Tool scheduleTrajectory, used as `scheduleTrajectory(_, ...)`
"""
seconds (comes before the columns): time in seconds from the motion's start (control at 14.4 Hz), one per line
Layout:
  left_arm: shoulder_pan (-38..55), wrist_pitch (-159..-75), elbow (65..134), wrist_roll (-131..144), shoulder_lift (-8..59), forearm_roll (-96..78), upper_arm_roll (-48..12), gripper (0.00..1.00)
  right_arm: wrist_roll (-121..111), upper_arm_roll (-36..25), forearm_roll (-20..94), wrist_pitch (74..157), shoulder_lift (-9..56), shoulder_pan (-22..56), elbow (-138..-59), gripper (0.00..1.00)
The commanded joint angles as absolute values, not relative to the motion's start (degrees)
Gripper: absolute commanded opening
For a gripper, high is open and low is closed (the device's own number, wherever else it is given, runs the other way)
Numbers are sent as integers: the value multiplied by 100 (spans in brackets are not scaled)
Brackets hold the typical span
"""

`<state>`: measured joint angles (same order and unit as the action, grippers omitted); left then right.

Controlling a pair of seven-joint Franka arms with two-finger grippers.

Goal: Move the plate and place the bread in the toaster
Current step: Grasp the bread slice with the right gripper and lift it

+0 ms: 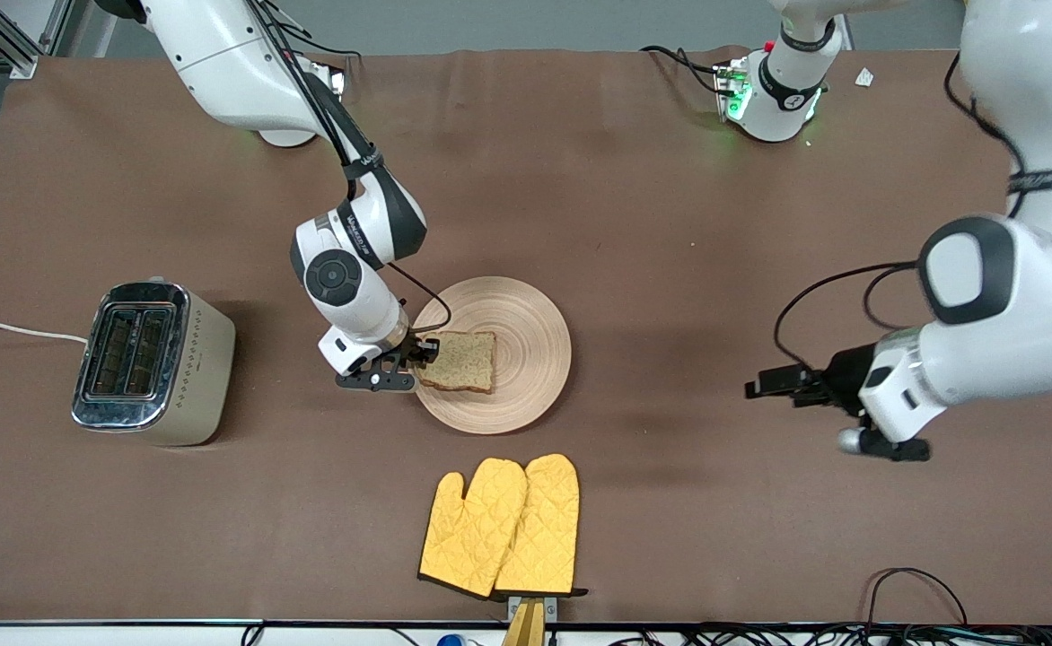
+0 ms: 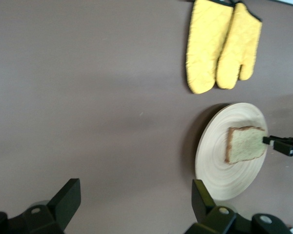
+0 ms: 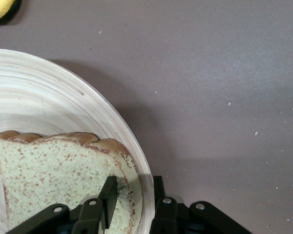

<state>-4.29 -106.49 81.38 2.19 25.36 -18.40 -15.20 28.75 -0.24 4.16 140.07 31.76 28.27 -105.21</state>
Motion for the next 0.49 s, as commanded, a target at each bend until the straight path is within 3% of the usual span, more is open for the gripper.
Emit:
scheduleTrajectory(0.0, -352, -9934, 8341, 895, 1681, -1102, -1485, 100, 3032, -70, 290, 14071, 3182, 2900, -10538, 26)
scheduleTrajectory(0.28, -369, -9255, 8315, 1240, 1152, 384, -1529, 100, 3067, -70, 290, 14176, 3243, 2927, -10538, 3)
scheduleTrajectory(0.42, -797, -9080, 8279, 1204, 793, 378, -1695, 100, 3067, -70, 290, 14238, 3287, 2927, -10538, 1)
